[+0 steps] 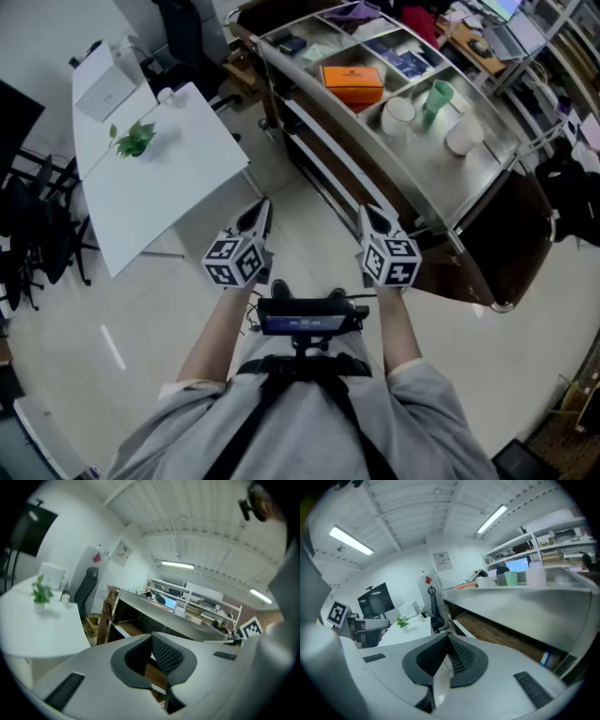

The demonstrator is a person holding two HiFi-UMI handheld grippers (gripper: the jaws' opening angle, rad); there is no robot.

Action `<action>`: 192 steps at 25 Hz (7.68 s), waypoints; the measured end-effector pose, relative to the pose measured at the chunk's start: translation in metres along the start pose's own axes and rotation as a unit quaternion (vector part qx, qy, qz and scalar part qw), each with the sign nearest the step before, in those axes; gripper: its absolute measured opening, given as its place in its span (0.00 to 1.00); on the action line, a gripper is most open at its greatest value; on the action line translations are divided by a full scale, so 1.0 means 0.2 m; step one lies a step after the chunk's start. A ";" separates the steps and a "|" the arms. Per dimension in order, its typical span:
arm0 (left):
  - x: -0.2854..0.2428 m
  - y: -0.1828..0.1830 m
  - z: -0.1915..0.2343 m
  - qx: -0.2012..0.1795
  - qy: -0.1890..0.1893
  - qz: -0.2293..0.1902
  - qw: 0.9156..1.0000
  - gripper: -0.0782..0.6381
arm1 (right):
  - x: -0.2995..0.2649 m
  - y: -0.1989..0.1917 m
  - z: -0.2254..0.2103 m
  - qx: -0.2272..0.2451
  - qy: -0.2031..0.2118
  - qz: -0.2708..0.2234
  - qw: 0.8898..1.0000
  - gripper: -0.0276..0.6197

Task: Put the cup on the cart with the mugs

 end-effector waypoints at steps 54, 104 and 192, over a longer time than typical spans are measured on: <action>0.09 0.61 1.13 -0.057 0.193 -0.085 0.976 0.11 | -1.47 0.51 1.13 0.137 0.258 0.034 0.956 0.05; -1.23 0.68 2.61 -0.020 0.276 -0.009 0.961 0.52 | -3.02 0.51 1.38 0.210 0.276 0.120 0.930 0.05; -1.02 0.93 2.52 -0.052 0.251 0.020 0.966 0.67 | -3.06 0.56 1.37 0.185 0.287 0.077 0.937 0.05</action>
Point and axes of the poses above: the fingertips, and each gripper's own axes: x backward along the fingers, z to its left, y out of its top, the point moved 8 cm from there along x, backward along the fingers, and after that the axes turned 4 degrees about -z, right-handed, at the moved point
